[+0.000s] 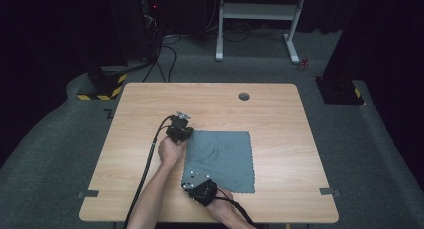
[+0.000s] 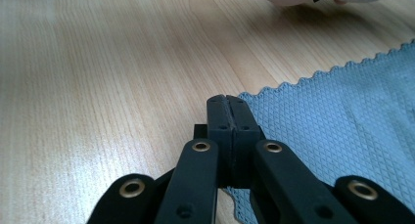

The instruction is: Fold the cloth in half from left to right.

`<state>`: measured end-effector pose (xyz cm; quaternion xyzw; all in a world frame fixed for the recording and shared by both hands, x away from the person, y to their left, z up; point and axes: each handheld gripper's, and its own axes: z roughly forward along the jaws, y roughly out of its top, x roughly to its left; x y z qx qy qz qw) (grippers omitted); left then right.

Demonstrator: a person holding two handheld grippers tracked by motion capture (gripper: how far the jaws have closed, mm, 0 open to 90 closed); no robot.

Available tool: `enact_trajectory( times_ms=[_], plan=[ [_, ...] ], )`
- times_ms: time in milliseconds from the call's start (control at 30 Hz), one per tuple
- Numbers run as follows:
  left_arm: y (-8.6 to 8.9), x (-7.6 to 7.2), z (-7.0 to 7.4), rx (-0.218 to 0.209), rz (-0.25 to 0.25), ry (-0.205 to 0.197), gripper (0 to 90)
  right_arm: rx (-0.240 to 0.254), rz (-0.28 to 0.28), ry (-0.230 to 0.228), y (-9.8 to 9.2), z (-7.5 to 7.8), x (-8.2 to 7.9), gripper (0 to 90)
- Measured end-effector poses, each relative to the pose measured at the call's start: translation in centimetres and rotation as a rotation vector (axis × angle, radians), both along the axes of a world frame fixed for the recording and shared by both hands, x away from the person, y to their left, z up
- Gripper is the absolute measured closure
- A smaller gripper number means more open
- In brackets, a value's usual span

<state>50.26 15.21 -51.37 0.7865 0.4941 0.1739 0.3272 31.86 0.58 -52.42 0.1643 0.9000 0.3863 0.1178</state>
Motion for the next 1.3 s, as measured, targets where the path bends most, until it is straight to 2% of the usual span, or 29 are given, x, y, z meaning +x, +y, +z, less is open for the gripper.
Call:
enact_trajectory(
  times_ms=[200, 300, 467, 1033, 1300],
  plan=[
    [0.6, 0.1, 0.2, -0.034, 0.008, 0.015, 88.9, 0.014, 0.004, 0.009, -0.3, 0.3, 0.0, 90.0],
    [0.7, 0.1, 0.5, -0.051, 0.008, 0.004, 89.0, 0.036, 0.000, 0.028, -0.5, 0.4, 0.2, 90.0],
    [1.0, 0.1, 1.0, -0.083, 0.007, -0.004, 89.0, 0.045, 0.004, 0.025, -0.6, 0.7, 0.1, 90.0],
    [2.8, -0.1, 1.9, -0.082, 0.005, 0.003, 89.1, 0.064, 0.028, 0.024, -0.2, 2.2, 0.0, 90.0],
    [4.5, -0.5, 2.7, -0.070, 0.012, -0.003, 89.2, 0.075, 0.062, 0.008, 0.9, 3.3, -0.2, 90.0]
  ],
)
